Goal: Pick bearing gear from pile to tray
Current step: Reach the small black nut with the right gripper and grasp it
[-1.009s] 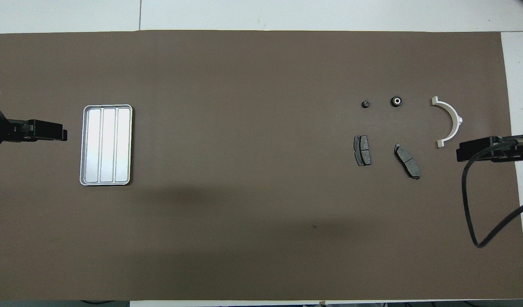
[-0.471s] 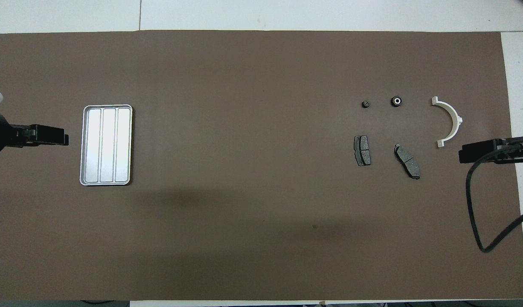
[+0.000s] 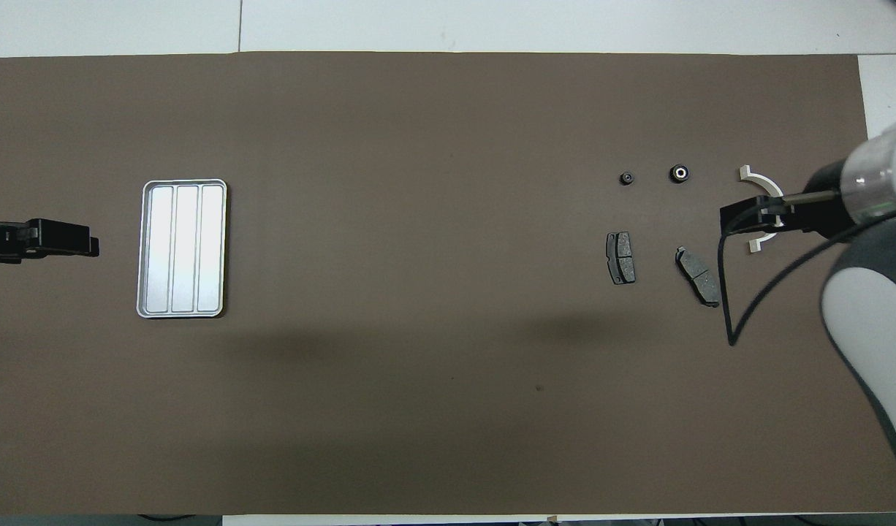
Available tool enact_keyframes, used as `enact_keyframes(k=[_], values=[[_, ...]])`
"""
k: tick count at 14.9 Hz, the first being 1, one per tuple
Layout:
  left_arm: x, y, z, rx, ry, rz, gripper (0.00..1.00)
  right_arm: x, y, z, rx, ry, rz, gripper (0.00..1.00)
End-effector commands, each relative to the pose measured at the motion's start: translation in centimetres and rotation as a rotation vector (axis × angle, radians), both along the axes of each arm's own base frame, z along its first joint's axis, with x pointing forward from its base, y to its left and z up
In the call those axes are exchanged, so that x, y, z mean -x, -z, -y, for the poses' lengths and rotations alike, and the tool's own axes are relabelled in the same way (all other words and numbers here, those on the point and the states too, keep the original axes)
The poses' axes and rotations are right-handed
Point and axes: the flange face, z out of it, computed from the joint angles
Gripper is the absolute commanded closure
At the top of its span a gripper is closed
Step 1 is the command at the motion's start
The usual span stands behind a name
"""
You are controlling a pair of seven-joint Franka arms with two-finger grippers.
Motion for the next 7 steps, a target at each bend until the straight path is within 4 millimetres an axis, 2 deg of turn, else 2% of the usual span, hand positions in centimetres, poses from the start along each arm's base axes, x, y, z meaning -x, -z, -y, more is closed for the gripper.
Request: enact_keyframes(k=[1,5,7], values=[[1.8,0.3,-0.3,0.015,-0.008,-0.019,0.0,-4.2,7.0,-1.6,0.021,0.046,-0.012,0.0],[2.4,0.8,0.0,0.016,-0.006,-0.034,0.0,-9.1,16.5,-2.2,0.019,0.126,-0.003,0.0],[2.4,0.8,-0.1,0.016,-0.009,-0.03,0.0,-10.9,19.7,-2.3,0.025,0.148,-0.018,0.0]])
